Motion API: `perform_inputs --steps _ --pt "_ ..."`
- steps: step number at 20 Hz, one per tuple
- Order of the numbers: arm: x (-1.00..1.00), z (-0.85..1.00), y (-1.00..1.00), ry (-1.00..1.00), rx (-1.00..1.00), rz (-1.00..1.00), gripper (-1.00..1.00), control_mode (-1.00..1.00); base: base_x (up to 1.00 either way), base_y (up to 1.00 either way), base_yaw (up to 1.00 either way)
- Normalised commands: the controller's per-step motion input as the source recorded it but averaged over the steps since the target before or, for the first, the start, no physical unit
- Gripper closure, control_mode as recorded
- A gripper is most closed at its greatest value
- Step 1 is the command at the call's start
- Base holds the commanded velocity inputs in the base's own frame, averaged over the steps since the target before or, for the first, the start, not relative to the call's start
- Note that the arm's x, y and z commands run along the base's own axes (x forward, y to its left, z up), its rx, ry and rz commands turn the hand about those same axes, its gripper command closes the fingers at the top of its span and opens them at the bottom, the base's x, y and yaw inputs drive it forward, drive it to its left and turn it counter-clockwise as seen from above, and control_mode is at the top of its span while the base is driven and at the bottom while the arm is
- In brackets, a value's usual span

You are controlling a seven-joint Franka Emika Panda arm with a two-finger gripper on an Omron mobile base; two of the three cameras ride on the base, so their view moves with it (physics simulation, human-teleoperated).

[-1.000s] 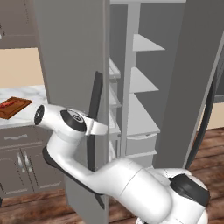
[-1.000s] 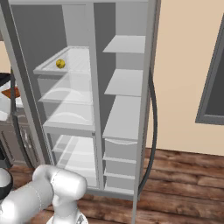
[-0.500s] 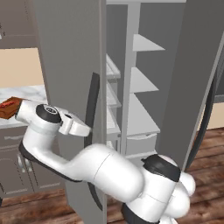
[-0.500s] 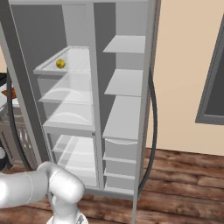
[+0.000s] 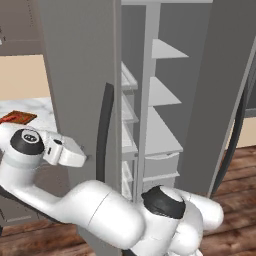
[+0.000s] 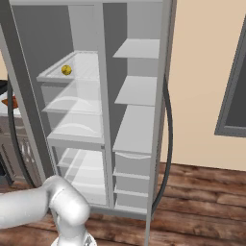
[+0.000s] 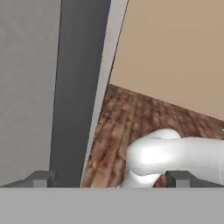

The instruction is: Retrieve a lemon from the fridge and place it on the cutting board with the fish.

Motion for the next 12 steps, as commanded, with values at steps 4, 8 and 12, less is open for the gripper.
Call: perform_inputs --steps 4,8,12 --pt "-1.00 0.11 -0.54 0.00 0.08 0.00 -1.00 -1.00 0.00 0.00 0.00" --pt "-1.00 0.05 -0.99 0.00 0.30 0.00 -1.00 -1.00 0.00 0.00 0.00" --pt "-1.00 0.17 -0.93 -0.02 0.40 0.00 -1.00 -1.00 0.00 0.00 0.00"
